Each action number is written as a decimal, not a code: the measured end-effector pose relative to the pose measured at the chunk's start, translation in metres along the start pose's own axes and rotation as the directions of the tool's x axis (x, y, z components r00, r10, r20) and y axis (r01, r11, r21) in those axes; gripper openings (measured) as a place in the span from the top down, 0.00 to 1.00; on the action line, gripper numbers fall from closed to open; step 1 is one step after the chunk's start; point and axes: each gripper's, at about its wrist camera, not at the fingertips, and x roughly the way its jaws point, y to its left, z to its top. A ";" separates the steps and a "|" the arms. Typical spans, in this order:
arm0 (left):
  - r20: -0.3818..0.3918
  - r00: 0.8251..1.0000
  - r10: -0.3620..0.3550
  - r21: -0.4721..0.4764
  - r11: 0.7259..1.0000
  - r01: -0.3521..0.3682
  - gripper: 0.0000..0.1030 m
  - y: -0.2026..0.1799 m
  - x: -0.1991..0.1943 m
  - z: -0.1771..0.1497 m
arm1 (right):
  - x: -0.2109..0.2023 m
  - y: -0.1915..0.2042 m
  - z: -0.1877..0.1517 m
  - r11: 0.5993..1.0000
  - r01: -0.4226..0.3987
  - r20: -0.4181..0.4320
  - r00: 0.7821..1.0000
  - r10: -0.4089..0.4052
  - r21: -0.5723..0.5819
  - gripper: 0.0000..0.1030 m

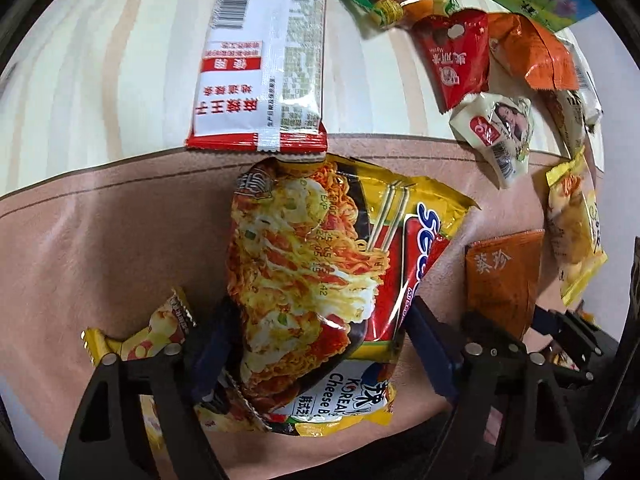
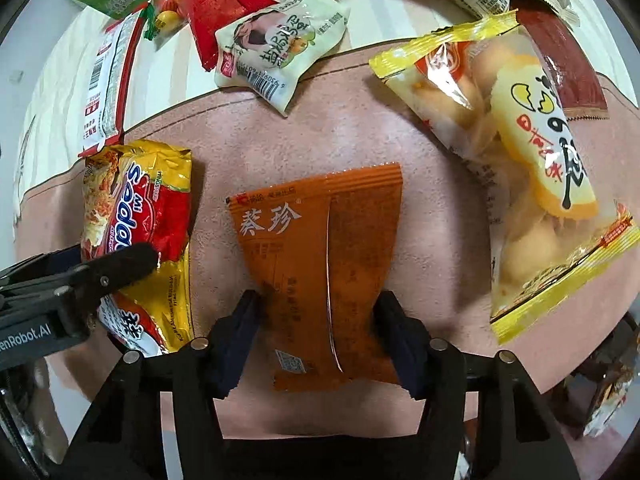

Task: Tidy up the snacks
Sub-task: 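Carry both packets into the cardboard box and open both tools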

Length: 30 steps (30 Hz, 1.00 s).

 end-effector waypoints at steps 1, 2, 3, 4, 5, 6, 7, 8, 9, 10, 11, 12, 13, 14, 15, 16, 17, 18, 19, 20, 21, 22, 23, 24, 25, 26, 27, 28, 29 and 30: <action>0.009 1.000 0.011 -0.016 1.000 -0.011 0.24 0.000 0.001 0.000 | 0.001 0.002 -0.003 1.000 -0.003 0.001 1.000 0.003 0.000 0.43; 0.017 1.000 0.020 -0.029 0.999 -0.020 0.26 0.000 0.001 0.000 | 0.000 0.002 -0.005 1.000 -0.013 0.001 1.000 0.013 0.001 0.44; 0.028 0.999 0.029 -0.049 0.998 -0.028 0.27 -0.002 0.002 -0.001 | -0.003 -0.003 -0.008 1.000 -0.024 0.002 1.000 0.024 0.005 0.46; 0.044 0.998 0.036 -0.071 0.997 -0.033 0.27 0.000 0.002 -0.001 | -0.005 -0.005 -0.011 0.999 -0.041 0.005 0.999 0.041 0.009 0.47; 0.057 0.997 0.045 -0.088 0.995 -0.040 0.28 0.000 0.001 0.000 | -0.006 -0.007 -0.011 0.998 -0.057 0.006 0.998 0.057 0.010 0.48; 0.066 0.997 0.051 -0.103 0.994 -0.044 0.29 0.000 -0.004 0.000 | -0.008 -0.008 -0.014 0.997 -0.074 0.007 0.997 0.074 0.011 0.49; 0.080 0.995 0.056 -0.133 0.990 -0.045 0.30 0.003 -0.006 0.001 | -0.010 -0.010 -0.016 0.996 -0.091 0.009 0.996 0.091 0.015 0.50; 0.095 0.994 0.053 -0.160 0.986 -0.037 0.30 0.006 -0.013 0.001 | -0.014 -0.015 -0.017 0.994 -0.103 0.010 0.995 0.103 0.018 0.50; 0.108 0.993 0.043 -0.172 0.985 -0.024 0.30 0.006 -0.018 0.000 | -0.016 -0.016 -0.018 0.993 -0.119 0.011 0.993 0.119 0.021 0.51; 0.114 0.993 0.031 -0.171 0.985 -0.011 0.30 0.005 -0.024 -0.005 | -0.018 -0.016 -0.019 0.990 -0.137 0.012 0.991 0.137 0.021 0.51; 0.110 0.994 0.012 -0.165 0.986 0.007 0.28 0.007 -0.020 -0.003 | -0.019 -0.016 -0.018 0.990 -0.141 0.009 0.990 0.141 0.018 0.51; 0.089 0.996 -0.002 -0.154 0.988 0.016 0.28 0.013 -0.014 -0.004 | -0.017 -0.016 -0.018 0.989 -0.145 0.001 0.989 0.145 0.015 0.51; 0.053 0.999 -0.006 -0.145 0.989 0.013 0.28 0.020 0.000 0.000 | -0.013 -0.016 -0.018 0.987 -0.157 -0.008 0.988 0.157 0.023 0.51; 0.005 1.000 -0.018 -0.135 0.991 0.018 0.21 0.024 0.018 0.003 | -0.011 -0.015 -0.019 0.987 -0.161 -0.015 0.987 0.161 0.021 0.50; -0.011 0.999 -0.031 -0.134 0.990 0.030 0.12 0.034 0.022 0.008 | -0.007 -0.013 -0.020 0.987 -0.161 -0.029 0.986 0.161 0.012 0.48; -0.020 0.999 -0.038 -0.128 0.991 0.035 0.10 0.039 0.033 0.008 | -0.004 -0.011 -0.020 0.987 -0.158 -0.038 0.987 0.159 0.010 0.47; -0.021 0.999 -0.039 -0.118 0.992 0.036 0.09 0.043 0.040 0.009 | -0.001 -0.008 -0.022 0.987 -0.158 -0.047 0.986 0.158 0.004 0.47; -0.019 0.999 -0.037 -0.115 0.993 0.034 0.10 0.046 0.044 0.009 | 0.002 -0.010 -0.018 0.988 -0.154 -0.054 0.987 0.153 -0.004 0.47; -0.017 0.999 -0.035 -0.119 0.992 0.032 0.11 0.051 0.049 0.010 | 0.004 -0.012 -0.010 0.988 -0.153 -0.058 0.987 0.152 -0.004 0.47; -0.015 0.999 -0.030 -0.126 0.992 0.027 0.12 0.049 0.052 0.012 | 0.008 -0.022 0.000 0.988 -0.151 -0.062 0.987 0.151 -0.005 0.47; -0.010 1.000 -0.020 -0.126 0.992 0.018 0.16 0.046 0.052 0.008 | 0.007 -0.021 0.005 0.990 -0.144 -0.066 0.988 0.143 -0.011 0.49; -0.005 1.000 -0.005 -0.125 0.992 0.004 0.16 0.041 0.052 0.006 | 0.009 -0.019 0.008 0.991 -0.134 -0.063 0.989 0.133 -0.013 0.51; 0.011 1.000 0.018 -0.126 0.992 -0.016 0.18 0.042 0.051 0.003 | 0.012 -0.019 0.019 0.991 -0.131 -0.059 0.990 0.130 -0.016 0.53; 0.025 0.999 0.032 -0.123 0.992 -0.029 0.24 0.039 0.049 0.001 | 0.009 -0.018 0.016 0.992 -0.125 -0.047 0.991 0.123 -0.026 0.56; 0.045 0.998 0.047 -0.120 0.992 -0.042 0.26 0.039 0.047 -0.002 | 0.007 -0.019 0.014 0.991 -0.129 -0.040 0.991 0.128 -0.026 0.57; 0.059 0.997 0.053 -0.120 0.992 -0.045 0.27 0.039 0.043 -0.005 | 0.004 -0.022 0.008 0.990 -0.136 -0.034 0.990 0.135 -0.023 0.57; 0.076 0.996 0.055 -0.124 0.991 -0.045 0.27 0.040 0.039 -0.010 | 0.000 -0.029 0.005 0.989 -0.144 -0.028 0.989 0.143 -0.020 0.58; 0.084 0.995 0.054 -0.121 0.992 -0.044 0.27 0.041 0.037 -0.013 | -0.003 -0.029 0.000 0.988 -0.151 -0.022 0.988 0.151 -0.021 0.58; 0.089 0.994 0.055 -0.125 0.991 -0.044 0.27 0.042 0.035 -0.016 | -0.008 -0.026 0.002 0.987 -0.157 -0.018 0.987 0.157 -0.021 0.59; 0.099 0.994 0.053 -0.140 0.989 -0.039 0.27 0.044 0.031 -0.022 | -0.011 -0.026 -0.002 0.985 -0.172 -0.015 0.985 0.171 -0.021 0.59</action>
